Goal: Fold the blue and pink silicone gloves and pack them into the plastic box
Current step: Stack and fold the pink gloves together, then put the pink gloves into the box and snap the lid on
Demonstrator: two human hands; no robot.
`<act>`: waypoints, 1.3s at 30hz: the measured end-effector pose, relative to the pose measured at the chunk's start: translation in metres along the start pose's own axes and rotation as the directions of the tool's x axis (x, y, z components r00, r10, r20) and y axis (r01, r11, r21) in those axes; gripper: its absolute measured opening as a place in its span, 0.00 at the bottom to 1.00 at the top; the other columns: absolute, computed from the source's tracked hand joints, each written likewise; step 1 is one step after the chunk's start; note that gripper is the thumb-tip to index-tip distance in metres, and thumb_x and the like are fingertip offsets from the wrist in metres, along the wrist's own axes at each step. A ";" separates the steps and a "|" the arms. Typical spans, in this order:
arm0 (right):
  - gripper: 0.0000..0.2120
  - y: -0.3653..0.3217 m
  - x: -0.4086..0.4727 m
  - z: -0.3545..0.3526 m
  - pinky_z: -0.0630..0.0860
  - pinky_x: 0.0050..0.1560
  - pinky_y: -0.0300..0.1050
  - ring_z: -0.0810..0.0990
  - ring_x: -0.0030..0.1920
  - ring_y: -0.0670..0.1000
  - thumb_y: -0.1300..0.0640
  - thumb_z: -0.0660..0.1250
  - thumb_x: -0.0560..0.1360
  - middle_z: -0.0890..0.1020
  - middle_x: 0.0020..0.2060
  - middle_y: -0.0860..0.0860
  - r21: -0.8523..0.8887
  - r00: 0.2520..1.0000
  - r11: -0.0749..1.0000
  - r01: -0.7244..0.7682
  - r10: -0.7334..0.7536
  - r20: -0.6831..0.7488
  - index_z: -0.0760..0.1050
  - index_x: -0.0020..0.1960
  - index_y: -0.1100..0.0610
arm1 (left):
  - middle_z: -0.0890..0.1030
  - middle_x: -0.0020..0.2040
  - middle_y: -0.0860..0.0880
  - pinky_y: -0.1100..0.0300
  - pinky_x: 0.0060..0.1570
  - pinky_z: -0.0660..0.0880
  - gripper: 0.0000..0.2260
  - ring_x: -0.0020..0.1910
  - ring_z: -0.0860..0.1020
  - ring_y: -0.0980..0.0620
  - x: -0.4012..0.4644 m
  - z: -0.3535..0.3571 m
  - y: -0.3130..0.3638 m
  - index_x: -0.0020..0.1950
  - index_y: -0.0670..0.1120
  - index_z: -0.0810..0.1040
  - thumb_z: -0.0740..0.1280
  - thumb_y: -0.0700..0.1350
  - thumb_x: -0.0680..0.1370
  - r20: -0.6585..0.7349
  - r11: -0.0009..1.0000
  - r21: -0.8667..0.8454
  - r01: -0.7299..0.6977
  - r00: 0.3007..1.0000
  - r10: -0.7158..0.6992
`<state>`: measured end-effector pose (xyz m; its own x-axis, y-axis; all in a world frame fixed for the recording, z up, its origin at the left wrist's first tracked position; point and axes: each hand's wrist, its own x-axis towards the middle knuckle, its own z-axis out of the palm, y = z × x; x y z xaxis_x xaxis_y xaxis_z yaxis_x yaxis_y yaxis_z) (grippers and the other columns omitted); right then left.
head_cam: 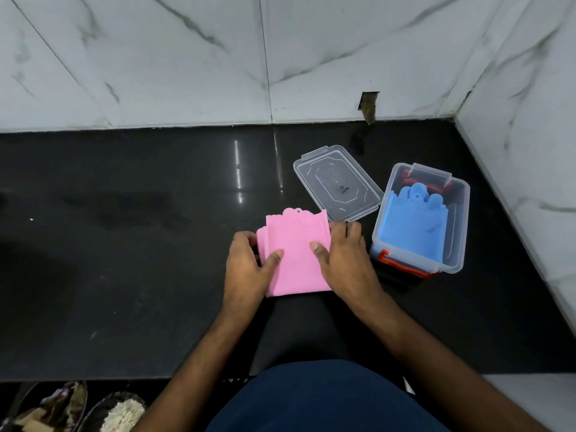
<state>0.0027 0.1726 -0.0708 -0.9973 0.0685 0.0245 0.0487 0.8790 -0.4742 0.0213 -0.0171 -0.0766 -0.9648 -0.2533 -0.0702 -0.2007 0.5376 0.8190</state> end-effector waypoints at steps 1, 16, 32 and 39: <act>0.28 -0.001 0.000 -0.001 0.77 0.59 0.50 0.76 0.60 0.56 0.44 0.68 0.78 0.68 0.64 0.57 0.057 0.999 0.998 -0.025 0.023 0.035 0.65 0.70 0.57 | 0.79 0.57 0.51 0.56 0.50 0.79 0.25 0.51 0.80 0.52 0.003 0.000 0.002 0.64 0.45 0.71 0.78 0.51 0.74 0.025 0.998 -0.035 0.046 0.999 -0.045; 0.20 -0.005 0.001 -0.110 0.78 0.51 0.37 0.78 0.55 0.38 0.46 0.71 0.76 0.77 0.54 0.33 0.638 1.000 0.769 -0.024 0.012 0.023 0.67 0.63 0.40 | 0.87 0.58 0.40 0.49 0.45 0.85 0.09 0.52 0.87 0.45 0.006 -0.002 0.094 0.59 0.45 0.79 0.70 0.46 0.81 0.361 0.629 -0.717 0.300 0.932 -0.033; 0.15 0.119 0.009 -0.181 0.80 0.54 0.49 0.80 0.52 0.41 0.51 0.71 0.76 0.80 0.52 0.38 0.630 0.892 0.754 -0.184 0.397 -0.215 0.71 0.60 0.43 | 0.83 0.53 0.48 0.64 0.27 0.74 0.08 0.43 0.81 0.52 0.029 0.110 0.213 0.60 0.49 0.75 0.70 0.42 0.82 0.558 0.828 -0.508 0.238 0.823 0.106; 0.18 0.124 0.042 -0.165 0.75 0.53 0.46 0.79 0.55 0.49 0.52 0.69 0.78 0.81 0.56 0.47 0.542 0.914 0.793 -0.279 0.392 -0.102 0.71 0.66 0.50 | 0.82 0.56 0.46 0.58 0.42 0.77 0.05 0.49 0.79 0.52 0.046 0.113 0.203 0.61 0.50 0.75 0.65 0.46 0.85 0.539 0.886 -0.444 0.136 0.830 0.142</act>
<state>-0.0240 0.3627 0.0166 -0.8874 0.4550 -0.0737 0.2877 0.4218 -0.8599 -0.0831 0.1714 0.0217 -0.9212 0.2993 -0.2486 -0.2338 0.0850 0.9686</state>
